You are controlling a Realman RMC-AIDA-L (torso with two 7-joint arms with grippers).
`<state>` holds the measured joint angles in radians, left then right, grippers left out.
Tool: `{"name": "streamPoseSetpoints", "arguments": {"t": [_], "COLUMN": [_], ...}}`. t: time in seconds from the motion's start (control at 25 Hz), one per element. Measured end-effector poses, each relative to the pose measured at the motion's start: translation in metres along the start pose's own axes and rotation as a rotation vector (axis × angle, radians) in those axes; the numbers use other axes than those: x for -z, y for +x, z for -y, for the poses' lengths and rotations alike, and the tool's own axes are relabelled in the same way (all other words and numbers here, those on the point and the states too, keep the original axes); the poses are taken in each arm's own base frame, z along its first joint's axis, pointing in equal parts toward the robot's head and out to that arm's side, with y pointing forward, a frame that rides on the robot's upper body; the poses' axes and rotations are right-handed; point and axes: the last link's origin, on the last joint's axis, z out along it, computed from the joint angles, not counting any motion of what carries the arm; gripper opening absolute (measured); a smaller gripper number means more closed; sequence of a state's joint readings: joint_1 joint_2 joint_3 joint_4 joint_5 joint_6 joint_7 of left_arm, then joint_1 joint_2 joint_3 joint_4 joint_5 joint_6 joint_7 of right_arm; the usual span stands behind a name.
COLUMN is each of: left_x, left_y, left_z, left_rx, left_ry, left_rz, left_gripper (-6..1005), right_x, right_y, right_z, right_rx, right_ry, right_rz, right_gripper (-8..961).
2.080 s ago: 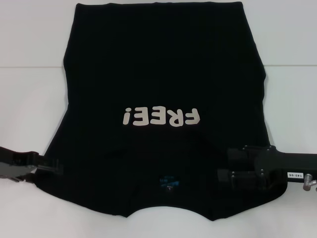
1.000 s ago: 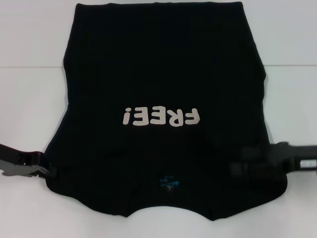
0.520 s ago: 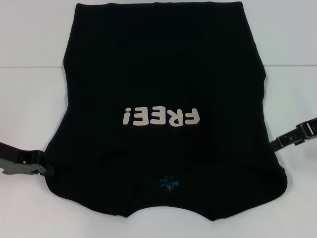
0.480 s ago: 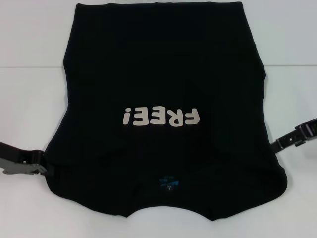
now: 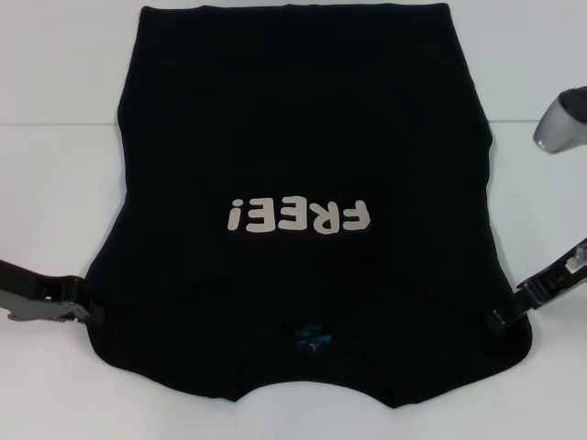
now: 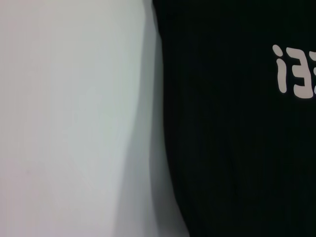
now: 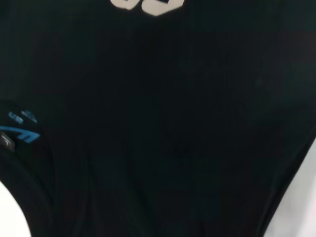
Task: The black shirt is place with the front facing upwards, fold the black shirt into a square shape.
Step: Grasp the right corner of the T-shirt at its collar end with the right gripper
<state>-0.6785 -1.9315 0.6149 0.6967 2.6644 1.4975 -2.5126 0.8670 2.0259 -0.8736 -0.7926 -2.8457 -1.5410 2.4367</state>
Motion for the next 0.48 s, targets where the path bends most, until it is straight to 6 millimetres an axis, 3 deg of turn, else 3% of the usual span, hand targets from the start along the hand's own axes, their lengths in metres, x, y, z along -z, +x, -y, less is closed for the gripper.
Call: {"name": "streamPoseSetpoints", "arguments": {"t": [0.28, 0.48], "left_x": [0.0006, 0.0018], "left_y": [0.0023, 0.0034], "left_z": [-0.002, -0.0023], "left_rx": [-0.009, -0.011], "left_ry": [-0.016, -0.019], "left_rz": [-0.015, -0.02], "left_gripper": [20, 21], "right_x": [-0.0102, -0.0107], "right_y": [-0.0041, -0.0056], "right_z": [-0.0052, -0.0058], "right_rx": [0.021, 0.025], "right_ry": [0.014, 0.02], "right_rz": [-0.003, 0.001], "right_gripper": [865, 800]}}
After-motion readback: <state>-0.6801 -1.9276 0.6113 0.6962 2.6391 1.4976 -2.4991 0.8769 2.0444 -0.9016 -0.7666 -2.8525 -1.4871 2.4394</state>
